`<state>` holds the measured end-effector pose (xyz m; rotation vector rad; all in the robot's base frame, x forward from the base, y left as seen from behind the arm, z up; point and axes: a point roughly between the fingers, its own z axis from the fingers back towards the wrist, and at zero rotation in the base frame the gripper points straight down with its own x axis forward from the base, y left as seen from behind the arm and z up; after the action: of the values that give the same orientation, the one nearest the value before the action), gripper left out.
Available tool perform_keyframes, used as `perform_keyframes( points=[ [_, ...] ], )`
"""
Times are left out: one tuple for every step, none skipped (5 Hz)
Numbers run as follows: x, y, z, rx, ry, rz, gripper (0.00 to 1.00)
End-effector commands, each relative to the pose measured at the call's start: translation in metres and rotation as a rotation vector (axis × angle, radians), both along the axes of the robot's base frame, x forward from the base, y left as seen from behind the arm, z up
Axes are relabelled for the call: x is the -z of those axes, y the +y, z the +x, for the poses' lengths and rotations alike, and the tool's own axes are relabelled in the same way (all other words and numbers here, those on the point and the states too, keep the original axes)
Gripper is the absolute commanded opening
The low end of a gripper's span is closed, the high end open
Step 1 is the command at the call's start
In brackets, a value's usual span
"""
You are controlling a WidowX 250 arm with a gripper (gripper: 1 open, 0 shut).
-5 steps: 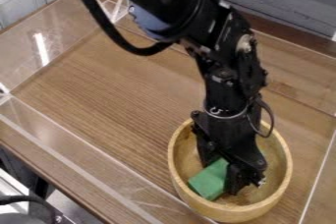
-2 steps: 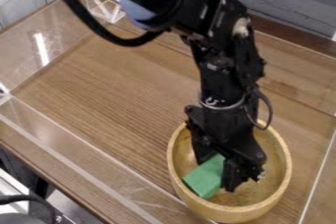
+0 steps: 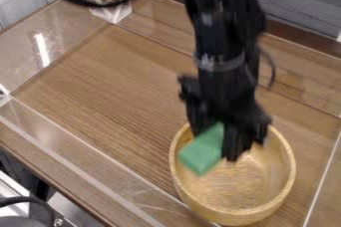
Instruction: Remove the green block from inside the brown bowl and put it on the table
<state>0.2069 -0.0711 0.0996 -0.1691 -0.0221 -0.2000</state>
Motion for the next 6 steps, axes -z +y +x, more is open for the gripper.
perform_keyframes(
  points=[
    [-0.062, 0.022, 0.015, -0.11, -0.099, 0.001, 0.0],
    [-0.098, 0.059, 0.017, -0.206, -0.143, 0.01, 0.0],
    [-0.09, 0.109, 0.008, -0.228, -0.153, 0.016, 0.0],
    [-0.077, 0.152, 0.01, -0.233, -0.175, 0.025, 0.0],
    [-0.057, 0.155, 0.002, -0.22, -0.179, 0.034, 0.0],
    [-0.04, 0.135, -0.005, -0.199, -0.172, 0.033, 0.0]
  ],
)
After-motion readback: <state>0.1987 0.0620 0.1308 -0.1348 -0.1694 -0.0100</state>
